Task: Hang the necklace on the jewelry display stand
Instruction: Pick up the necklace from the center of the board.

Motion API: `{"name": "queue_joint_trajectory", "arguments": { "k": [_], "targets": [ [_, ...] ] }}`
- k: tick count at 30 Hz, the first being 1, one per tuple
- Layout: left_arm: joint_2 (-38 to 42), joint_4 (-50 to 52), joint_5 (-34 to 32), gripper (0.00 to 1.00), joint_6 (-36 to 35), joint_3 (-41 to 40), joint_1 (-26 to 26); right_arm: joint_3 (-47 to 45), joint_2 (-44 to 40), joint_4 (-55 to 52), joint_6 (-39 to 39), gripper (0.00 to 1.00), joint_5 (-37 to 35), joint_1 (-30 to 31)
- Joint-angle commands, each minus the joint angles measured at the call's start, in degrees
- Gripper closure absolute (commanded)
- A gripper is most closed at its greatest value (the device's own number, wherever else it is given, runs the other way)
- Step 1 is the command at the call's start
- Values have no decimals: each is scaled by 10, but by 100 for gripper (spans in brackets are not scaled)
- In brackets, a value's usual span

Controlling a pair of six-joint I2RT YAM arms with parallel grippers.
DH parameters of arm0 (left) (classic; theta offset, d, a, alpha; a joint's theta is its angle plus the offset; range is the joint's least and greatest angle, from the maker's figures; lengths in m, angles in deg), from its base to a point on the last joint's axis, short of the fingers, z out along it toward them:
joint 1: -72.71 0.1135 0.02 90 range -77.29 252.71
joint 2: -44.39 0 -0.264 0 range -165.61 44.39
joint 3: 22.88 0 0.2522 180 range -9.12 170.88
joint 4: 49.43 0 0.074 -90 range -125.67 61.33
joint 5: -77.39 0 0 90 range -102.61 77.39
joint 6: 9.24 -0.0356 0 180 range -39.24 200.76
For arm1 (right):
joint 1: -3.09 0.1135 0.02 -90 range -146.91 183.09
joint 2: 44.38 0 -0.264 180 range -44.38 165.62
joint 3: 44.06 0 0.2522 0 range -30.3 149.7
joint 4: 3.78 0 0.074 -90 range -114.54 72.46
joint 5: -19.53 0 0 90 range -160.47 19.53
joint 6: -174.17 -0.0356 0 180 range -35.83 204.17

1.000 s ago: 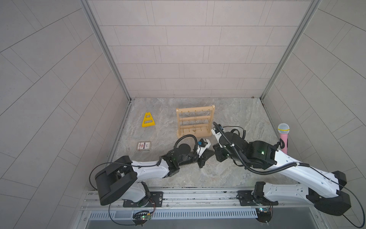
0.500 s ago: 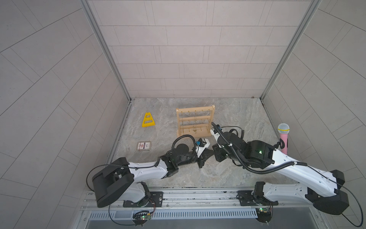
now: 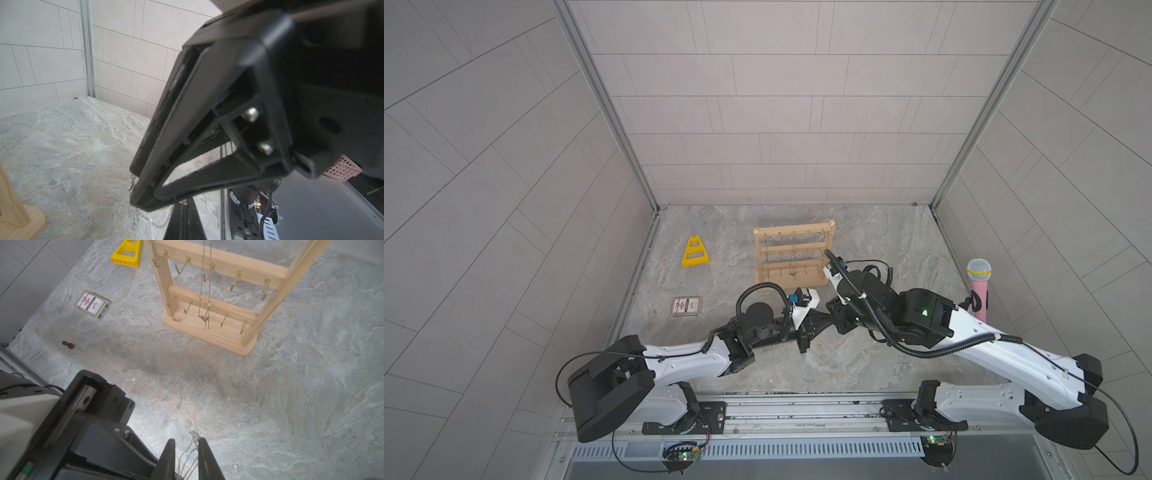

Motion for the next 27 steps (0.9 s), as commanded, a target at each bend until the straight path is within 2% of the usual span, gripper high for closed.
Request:
{"name": "queue_joint_trajectory", "arguments": {
  "k": [1, 10, 13, 22, 27],
  "targets": [
    [13, -59, 18, 100, 27, -10, 0, 14, -11, -14, 8, 72, 5, -8],
    [12, -130, 48, 100, 88, -16, 2, 8, -16, -17, 23, 55, 70, -43],
    [13, -131, 52, 100, 92, -15, 2, -6, -21, 2, 22, 49, 114, -68],
    [20, -131, 55, 100, 94, -16, 4, -41, -40, 38, 29, 46, 224, -141],
    [23, -132, 56, 100, 95, -17, 5, -51, -42, 47, 31, 44, 242, -168]
  ]
}}
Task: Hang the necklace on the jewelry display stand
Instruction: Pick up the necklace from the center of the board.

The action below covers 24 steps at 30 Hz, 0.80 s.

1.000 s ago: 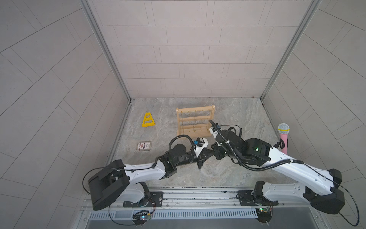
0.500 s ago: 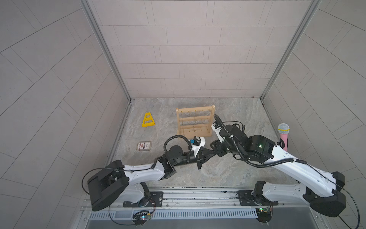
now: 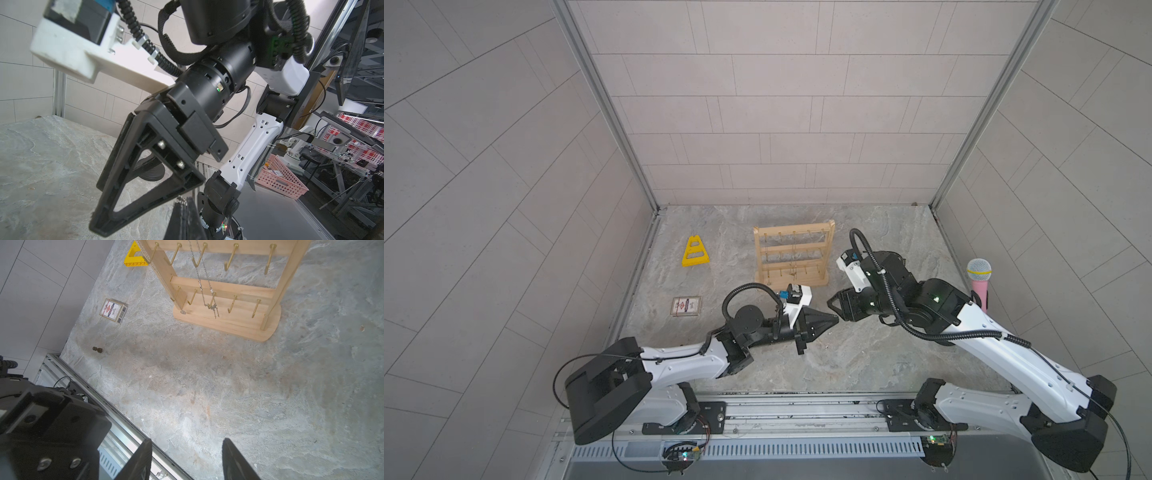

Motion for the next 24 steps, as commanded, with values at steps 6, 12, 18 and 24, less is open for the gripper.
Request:
{"name": "queue_joint_trajectory", "arguments": {
  "k": [6, 12, 18, 24],
  "targets": [
    [26, -31, 6, 100, 10, -13, 9, -9, -16, 12, 13, 45, 27, -20],
    [47, -25, -3, 100, 23, -14, 21, -24, -34, 12, 31, 57, 35, -41],
    [62, -4, -11, 100, 37, -10, 43, -37, -53, 47, 52, 68, 72, -43],
    [78, 8, -9, 100, 49, -8, 68, -55, -90, 125, 64, 73, 128, -42]
  ]
}}
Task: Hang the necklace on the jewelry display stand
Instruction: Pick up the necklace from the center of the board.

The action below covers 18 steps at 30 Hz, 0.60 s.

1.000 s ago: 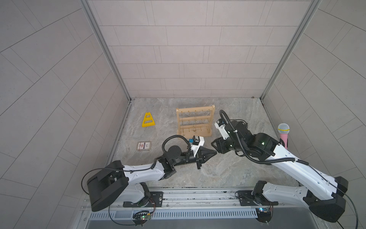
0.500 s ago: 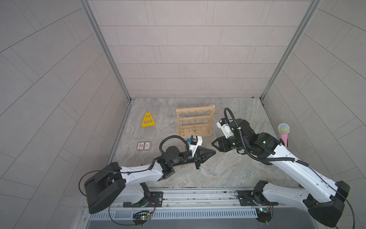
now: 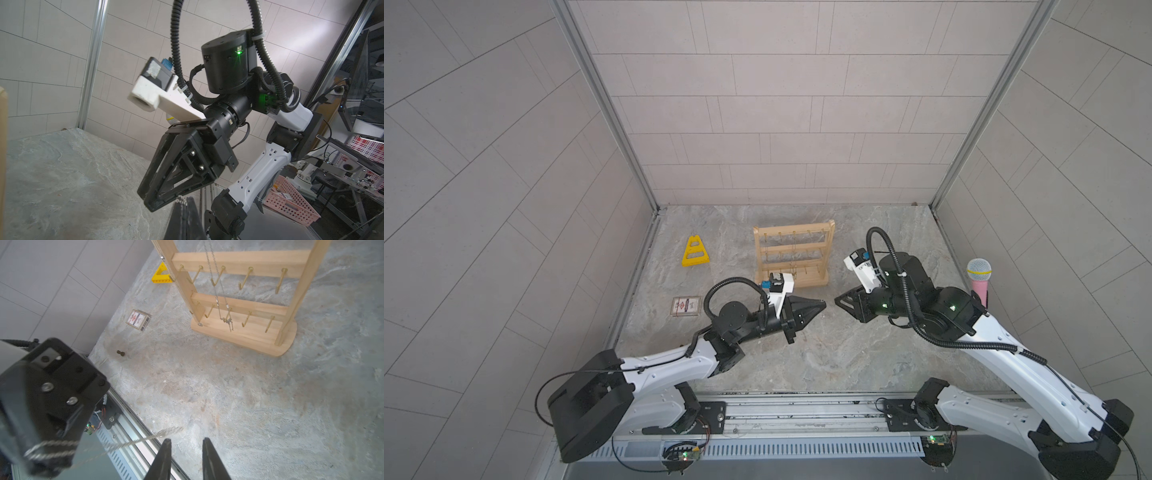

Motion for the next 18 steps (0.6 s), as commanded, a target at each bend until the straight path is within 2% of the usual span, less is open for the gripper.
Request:
{"name": "queue_joint_trajectory", "arguments": {
  "k": [1, 9, 18],
  "targets": [
    [17, 3, 1, 100, 13, 4, 11, -9, -20, 72, 14, 74, 46, 0],
    [19, 31, 13, 100, 22, 28, 21, -44, -5, 181, 15, 80, 86, 5],
    [16, 51, 13, 100, 15, 37, 25, -66, 1, 200, 32, 83, 118, 15]
  ]
}}
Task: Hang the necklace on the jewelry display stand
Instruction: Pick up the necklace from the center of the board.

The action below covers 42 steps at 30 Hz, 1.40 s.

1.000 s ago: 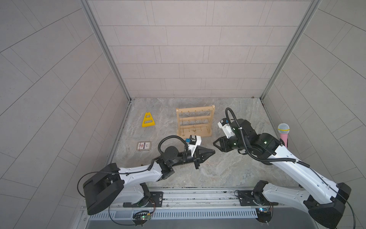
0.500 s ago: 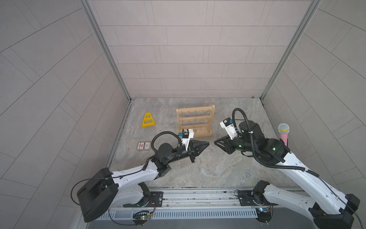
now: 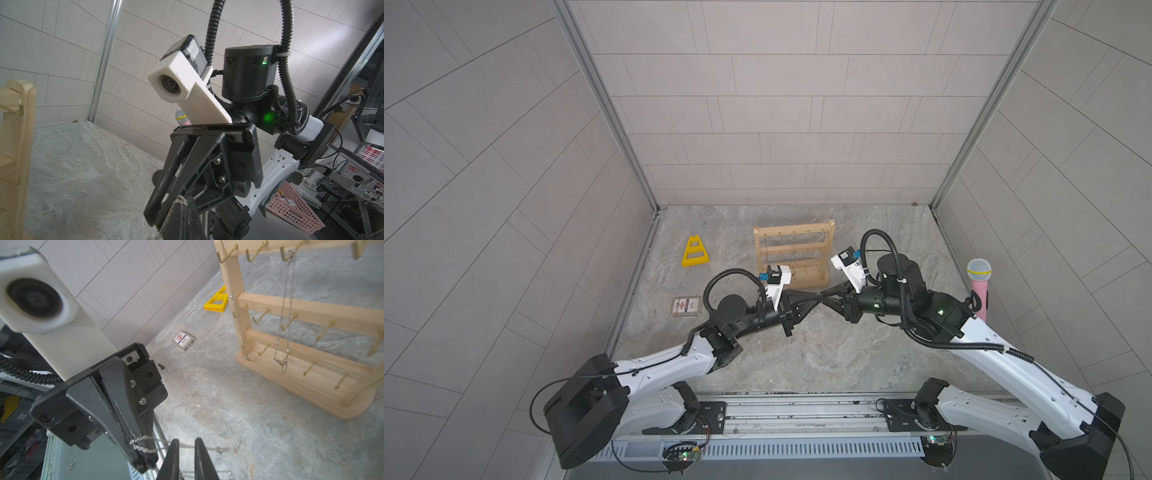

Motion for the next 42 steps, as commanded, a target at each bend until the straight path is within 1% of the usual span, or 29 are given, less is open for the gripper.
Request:
{"name": "queue_joint_trajectory", "arguments": {
  "k": [1, 19, 27, 42],
  "targets": [
    [4, -4, 8, 100, -1, 19, 4, -7, -11, 22, 17, 83, 17, 2],
    [-1, -5, 8, 100, 4, 25, 7, -14, -14, 31, 17, 83, 27, 2],
    [3, -3, 10, 100, 4, 26, 9, -11, -13, 37, 18, 82, 19, 2],
    [6, -2, 12, 100, 6, 28, 11, -8, -11, 47, 12, 84, -1, 2]
  ]
}}
